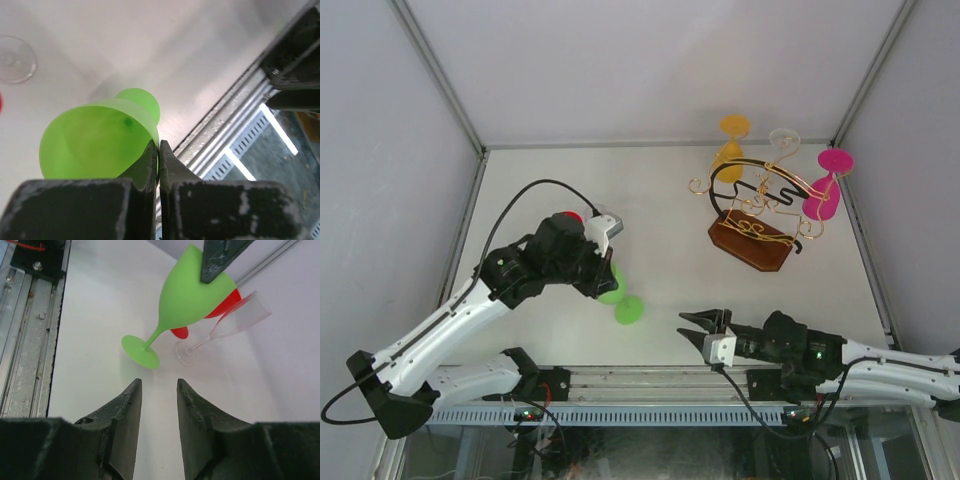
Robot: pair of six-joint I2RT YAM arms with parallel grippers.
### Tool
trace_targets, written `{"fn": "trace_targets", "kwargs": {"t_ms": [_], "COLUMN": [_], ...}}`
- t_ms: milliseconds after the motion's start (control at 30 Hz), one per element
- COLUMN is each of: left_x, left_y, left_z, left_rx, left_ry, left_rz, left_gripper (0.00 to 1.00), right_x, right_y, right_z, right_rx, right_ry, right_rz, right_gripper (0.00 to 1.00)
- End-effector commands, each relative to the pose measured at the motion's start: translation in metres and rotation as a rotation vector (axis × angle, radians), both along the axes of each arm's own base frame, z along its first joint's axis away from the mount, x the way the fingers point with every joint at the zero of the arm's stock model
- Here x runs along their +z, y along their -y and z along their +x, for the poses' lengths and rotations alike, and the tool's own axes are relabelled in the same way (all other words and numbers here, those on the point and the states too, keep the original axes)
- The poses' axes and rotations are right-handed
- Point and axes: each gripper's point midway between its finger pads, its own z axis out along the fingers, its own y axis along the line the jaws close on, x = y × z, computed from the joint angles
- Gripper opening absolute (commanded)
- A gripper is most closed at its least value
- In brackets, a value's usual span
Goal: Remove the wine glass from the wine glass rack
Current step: Place the wine glass at the center of the board.
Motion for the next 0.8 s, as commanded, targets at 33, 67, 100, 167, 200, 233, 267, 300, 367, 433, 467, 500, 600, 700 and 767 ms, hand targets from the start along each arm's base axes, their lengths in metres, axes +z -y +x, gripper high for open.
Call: {"fn": "trace_targets", "kwargs": {"t_ms": [33,67,100,167,200,233,267,300,367,433,467,500,600,700,767], "left_x": [0.015,0.014,0.012,0.006,0.003,0.000,-0.002,-0.004,-0.006,-0.008,-0.010,-0.012,-0.018,-0.022,-0.025], "left_y": [-0.023,-0.027,-0.033,-0.044,-0.049,-0.053,-0.058,-0.063,-0.070,-0.076,-0.078,-0.082,-0.092,-0.096,-0.100], "left_z": [0.026,0.030,0.035,0.042,0.045,0.047,0.049,0.052,0.055,0.056,0.055,0.055,0.055,0.054,0.055], "left_rx": [0.205,0.244,0.293,0.381,0.411,0.434,0.464,0.490,0.525,0.547,0.552,0.556,0.581,0.591,0.608], "left_ry": [0.113,0.122,0.130,0.142,0.149,0.156,0.161,0.164,0.174,0.180,0.177,0.173,0.160,0.140,0.134], "left_rz": [0.030,0.037,0.052,0.077,0.090,0.105,0.122,0.142,0.174,0.190,0.199,0.211,0.240,0.246,0.252], "left_gripper": [0.00,0.00,0.00,0.00,0.00,0.00,0.00,0.00,0.00,0.00,0.00,0.00,0.00,0.00,0.00], "right_x": [0.027,0.031,0.036,0.047,0.051,0.054,0.057,0.062,0.073,0.078,0.081,0.080,0.079,0.078,0.079], "right_y": [0.010,0.012,0.014,0.018,0.019,0.019,0.020,0.022,0.026,0.028,0.029,0.029,0.030,0.029,0.028], "right_z": [0.006,0.006,0.006,0.005,0.004,0.003,0.003,0.005,0.012,0.015,0.016,0.016,0.019,0.022,0.021], "right_rx": [-0.051,-0.054,-0.058,-0.065,-0.060,-0.056,-0.057,-0.071,-0.117,-0.138,-0.140,-0.141,-0.162,-0.180,-0.173], "right_ry": [0.010,0.013,0.012,0.008,0.009,0.011,0.012,0.011,0.005,0.007,0.008,0.006,-0.002,-0.005,-0.004], "right_rz": [0.105,0.122,0.144,0.201,0.225,0.246,0.266,0.293,0.363,0.406,0.420,0.420,0.422,0.421,0.419], "right_gripper": [0.34,0.34,0.34,0.34,0.34,0.35,0.37,0.38,0.40,0.45,0.47,0.48,0.49,0.49,0.50]}}
